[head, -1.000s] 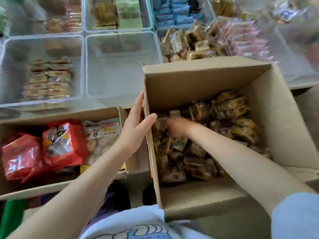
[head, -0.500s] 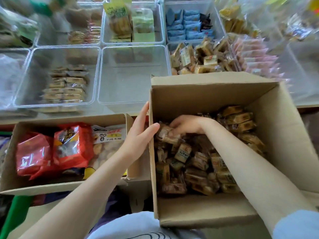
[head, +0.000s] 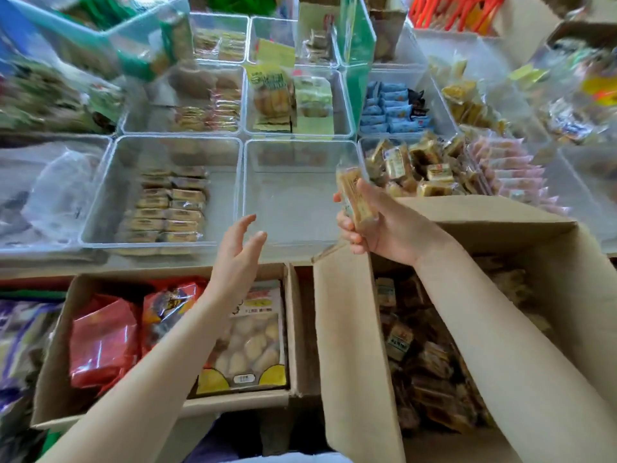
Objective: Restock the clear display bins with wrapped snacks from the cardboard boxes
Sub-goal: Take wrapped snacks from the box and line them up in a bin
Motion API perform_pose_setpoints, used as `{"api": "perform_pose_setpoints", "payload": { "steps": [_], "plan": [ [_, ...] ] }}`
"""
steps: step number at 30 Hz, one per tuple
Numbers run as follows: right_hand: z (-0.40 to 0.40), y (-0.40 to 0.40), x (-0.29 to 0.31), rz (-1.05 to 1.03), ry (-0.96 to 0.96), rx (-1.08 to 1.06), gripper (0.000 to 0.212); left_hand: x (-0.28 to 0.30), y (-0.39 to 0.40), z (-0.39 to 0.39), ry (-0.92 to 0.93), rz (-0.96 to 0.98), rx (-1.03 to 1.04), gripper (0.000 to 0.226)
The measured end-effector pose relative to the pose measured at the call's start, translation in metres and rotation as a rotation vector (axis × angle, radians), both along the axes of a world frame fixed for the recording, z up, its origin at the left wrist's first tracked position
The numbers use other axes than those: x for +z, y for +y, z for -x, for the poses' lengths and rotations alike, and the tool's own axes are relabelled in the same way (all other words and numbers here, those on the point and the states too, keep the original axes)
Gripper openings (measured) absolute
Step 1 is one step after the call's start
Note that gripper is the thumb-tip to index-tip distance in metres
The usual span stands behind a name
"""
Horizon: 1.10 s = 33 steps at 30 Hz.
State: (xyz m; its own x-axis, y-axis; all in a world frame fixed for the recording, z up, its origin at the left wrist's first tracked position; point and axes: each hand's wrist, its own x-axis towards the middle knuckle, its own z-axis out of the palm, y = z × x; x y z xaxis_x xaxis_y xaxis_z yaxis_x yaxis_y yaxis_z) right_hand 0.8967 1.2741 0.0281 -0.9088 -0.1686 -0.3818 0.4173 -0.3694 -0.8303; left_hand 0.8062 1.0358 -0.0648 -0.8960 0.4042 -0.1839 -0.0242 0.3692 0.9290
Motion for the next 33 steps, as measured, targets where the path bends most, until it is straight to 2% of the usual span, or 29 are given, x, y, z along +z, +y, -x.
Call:
{"api": "perform_pose_setpoints", "payload": {
  "steps": [1,3,5,7,9,11,14,16,18,20,22,24,27,33],
  "plan": [
    [0.016,-0.015,-0.003,-0.047,0.000,0.011,0.072,-0.004,-0.011,0.013,0.007,0.035,0.004,0.048],
    [0.050,-0.044,-0.012,-0.155,-0.028,0.003,0.051,-0.016,-0.040,0.042,0.034,0.144,0.007,0.049],
    [0.085,-0.073,-0.025,-0.259,-0.085,-0.033,0.041,-0.034,-0.073,0.075,0.141,0.293,0.014,0.053],
    [0.118,-0.100,-0.046,-0.412,-0.140,-0.017,0.045,-0.054,-0.106,0.110,0.273,0.482,-0.020,0.056],
    [0.145,-0.128,-0.070,-0.608,-0.184,0.070,0.045,-0.071,-0.135,0.138,0.308,0.654,-0.088,0.058],
    [0.167,-0.154,-0.093,-0.810,-0.203,0.166,0.049,-0.084,-0.159,0.157,0.328,0.754,-0.159,0.065],
    [0.199,-0.182,-0.108,-1.102,-0.123,0.260,0.058,-0.095,-0.177,0.168,0.431,0.818,-0.233,0.078],
    [0.220,-0.190,-0.113,-1.354,-0.076,0.430,0.053,-0.099,-0.179,0.168,0.448,0.817,-0.250,0.075],
    [0.242,-0.195,-0.119,-1.583,-0.100,0.732,0.047,-0.100,-0.178,0.167,0.450,0.828,-0.249,0.071],
    [0.261,-0.199,-0.131,-1.608,-0.196,0.965,0.043,-0.102,-0.178,0.167,0.475,0.835,-0.245,0.066],
    [0.273,-0.204,-0.144,-1.538,-0.268,1.066,0.036,-0.104,-0.179,0.167,0.495,0.825,-0.243,0.063],
    [0.279,-0.206,-0.160,-1.517,-0.294,1.093,0.030,-0.106,-0.179,0.168,0.503,0.823,-0.245,0.061],
    [0.277,-0.209,-0.182,-1.620,-0.274,1.113,0.031,-0.108,-0.178,0.168,0.508,0.827,-0.240,0.062],
    [0.271,-0.205,-0.187,-1.540,-0.274,0.966,0.025,-0.109,-0.178,0.168,0.509,0.847,-0.235,0.062]
  ]
}}
